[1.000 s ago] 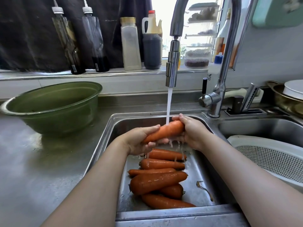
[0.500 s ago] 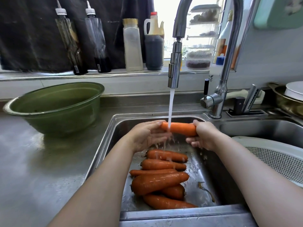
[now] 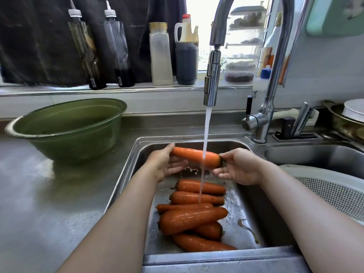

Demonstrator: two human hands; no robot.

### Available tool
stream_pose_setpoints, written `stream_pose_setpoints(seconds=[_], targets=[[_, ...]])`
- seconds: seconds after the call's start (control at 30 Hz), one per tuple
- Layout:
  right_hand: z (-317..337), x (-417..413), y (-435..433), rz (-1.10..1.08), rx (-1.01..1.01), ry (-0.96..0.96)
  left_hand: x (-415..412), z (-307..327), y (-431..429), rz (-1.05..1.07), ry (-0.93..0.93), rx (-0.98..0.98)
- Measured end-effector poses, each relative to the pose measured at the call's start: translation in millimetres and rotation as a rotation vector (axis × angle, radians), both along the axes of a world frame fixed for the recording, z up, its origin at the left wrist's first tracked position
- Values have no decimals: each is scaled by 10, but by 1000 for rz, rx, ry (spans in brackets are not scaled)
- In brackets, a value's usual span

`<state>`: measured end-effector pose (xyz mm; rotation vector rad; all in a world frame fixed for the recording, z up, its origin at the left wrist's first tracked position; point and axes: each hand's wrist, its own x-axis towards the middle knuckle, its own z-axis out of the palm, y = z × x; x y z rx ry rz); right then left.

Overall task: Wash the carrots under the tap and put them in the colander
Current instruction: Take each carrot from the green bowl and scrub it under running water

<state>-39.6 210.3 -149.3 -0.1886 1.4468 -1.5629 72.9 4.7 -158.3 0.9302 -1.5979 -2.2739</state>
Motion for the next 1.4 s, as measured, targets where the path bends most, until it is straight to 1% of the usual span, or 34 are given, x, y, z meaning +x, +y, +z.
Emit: stream_pose_setpoints(seconds=[0.07,0.17,0.33,0.43,0.53,0.6,0.67,0.83,0.93,1.0,1.03,1.13,1.2,1.33,1.4], targets=[[14,90,-74,63,-78,-5,9,-10,-50,122,4,77],[-7,172,-188,68,-96,45,36,-10,-76,186,-17,170],[-40,172,-246,-138,39,196,31,-57,-142,216,-85,211],[-79,103,-201,-243,114,281,10,-47,-134,210,-81,260],[-84,59,-185,-324,96,282,10,-32,-116,221,-67,283],[-64,65,-179,-318,32,254,20,-28,-128,255,-61,303],[-60,79,-189,-271,1,300,38,-12,-144,279,-44,301],[-113,103,-216,-273,44,408,65,22,-104,277,-33,222],[-79,142,-200,-193,29,434,65,13,-98,229,-30,190],[-86,159,-209,-124,3,378,70,24,-70,160,-48,113],[-112,152,-220,-105,23,392,68,22,-59,118,-68,30],[-196,73,-218,-62,194,493,71,-49,-102,-91,-162,-370],[-209,41,-164,56,321,536,98,-114,-149,-256,-243,-579],[-256,41,-33,361,635,690,123,-210,-51,-634,-443,-854],[-299,58,-17,441,713,721,89,-279,17,-771,-577,-899]])
